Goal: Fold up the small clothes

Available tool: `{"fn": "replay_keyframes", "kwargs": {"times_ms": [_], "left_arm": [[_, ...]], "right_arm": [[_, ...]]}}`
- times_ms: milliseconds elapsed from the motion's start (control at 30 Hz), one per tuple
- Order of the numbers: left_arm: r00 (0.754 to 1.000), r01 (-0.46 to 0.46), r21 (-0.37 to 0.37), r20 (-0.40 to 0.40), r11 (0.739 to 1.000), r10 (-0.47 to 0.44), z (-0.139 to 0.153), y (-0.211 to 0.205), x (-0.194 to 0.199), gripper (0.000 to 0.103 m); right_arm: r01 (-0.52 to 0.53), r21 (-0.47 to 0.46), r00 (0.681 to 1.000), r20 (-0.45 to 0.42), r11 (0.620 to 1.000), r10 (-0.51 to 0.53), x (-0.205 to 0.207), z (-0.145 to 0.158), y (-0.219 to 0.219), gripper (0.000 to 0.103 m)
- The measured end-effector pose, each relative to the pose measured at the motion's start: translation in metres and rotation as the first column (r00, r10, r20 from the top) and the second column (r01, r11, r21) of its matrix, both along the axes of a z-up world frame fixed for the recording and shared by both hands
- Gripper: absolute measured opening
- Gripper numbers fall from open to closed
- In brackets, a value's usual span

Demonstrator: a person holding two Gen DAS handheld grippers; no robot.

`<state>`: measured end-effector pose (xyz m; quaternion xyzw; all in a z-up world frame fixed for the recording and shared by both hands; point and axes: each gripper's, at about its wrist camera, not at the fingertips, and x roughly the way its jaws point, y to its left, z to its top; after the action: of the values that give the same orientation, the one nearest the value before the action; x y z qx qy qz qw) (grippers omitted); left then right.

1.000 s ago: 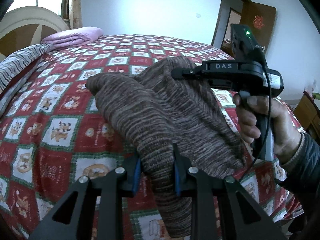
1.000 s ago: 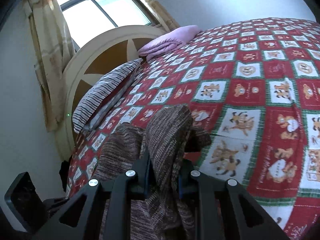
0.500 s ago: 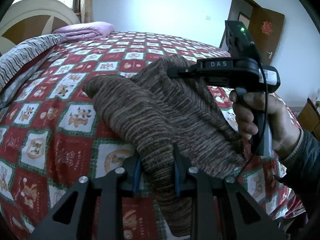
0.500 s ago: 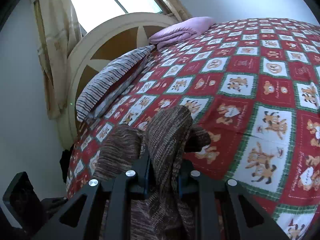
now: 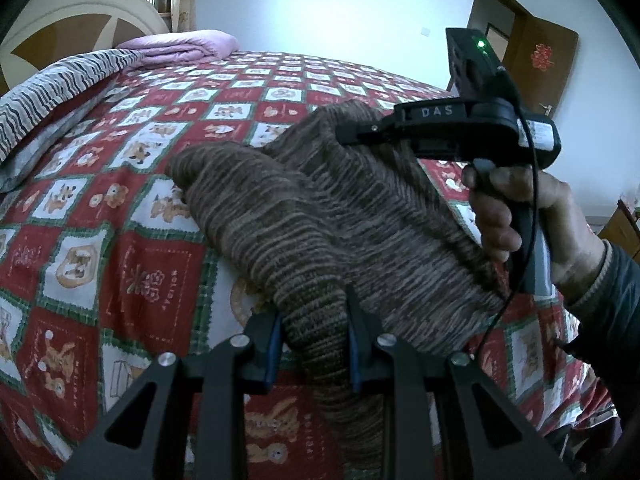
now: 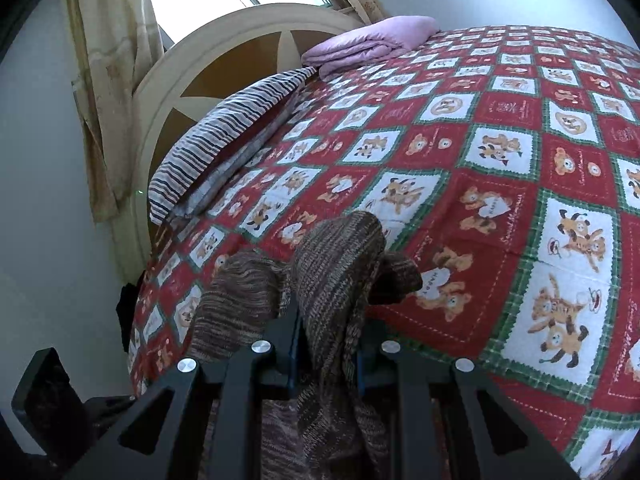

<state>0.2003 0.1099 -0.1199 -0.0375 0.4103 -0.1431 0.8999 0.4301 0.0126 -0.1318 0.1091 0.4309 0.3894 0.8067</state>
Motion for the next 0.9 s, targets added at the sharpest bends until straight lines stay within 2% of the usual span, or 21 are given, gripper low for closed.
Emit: {"fn": "replay_keyframes", "kwargs": {"times_ms": [433, 533, 700, 767, 900], "left_arm": [[1.000, -0.010, -0.003, -0.029, 1.000, 0.010, -0.017, 0.006, -0.004, 0.029], [0.999, -0.027, 0.005, -0.040, 1.000, 0.028, -0.022, 0.007, -0.003, 0.040], [0.999, -0.039, 0.018, -0.029, 0.999, 0.039, -0.023, 0.008, -0.005, 0.045], [0.998, -0.051, 0.034, -0.021, 0.998, 0.052, -0.024, 0.009, -0.005, 0.056], [0.997, -0.070, 0.050, -0.010, 0.996, 0.071, -0.025, 0.011, -0.004, 0.064]], "right_arm": [[0.021, -0.023, 0.999, -0.028, 1.000, -0.022, 0.011, -0.016, -0.001, 0.020], [0.035, -0.025, 0.999, -0.038, 0.999, -0.036, 0.014, -0.022, -0.003, 0.020], [0.049, -0.037, 0.997, -0.056, 0.998, -0.051, 0.019, -0.032, -0.003, 0.020], [0.055, -0.042, 0.996, -0.067, 0.998, -0.058, 0.022, -0.036, -0.003, 0.020], [0.071, -0.047, 0.993, -0.093, 0.996, -0.075, 0.026, -0.045, -0.006, 0.020]]}}
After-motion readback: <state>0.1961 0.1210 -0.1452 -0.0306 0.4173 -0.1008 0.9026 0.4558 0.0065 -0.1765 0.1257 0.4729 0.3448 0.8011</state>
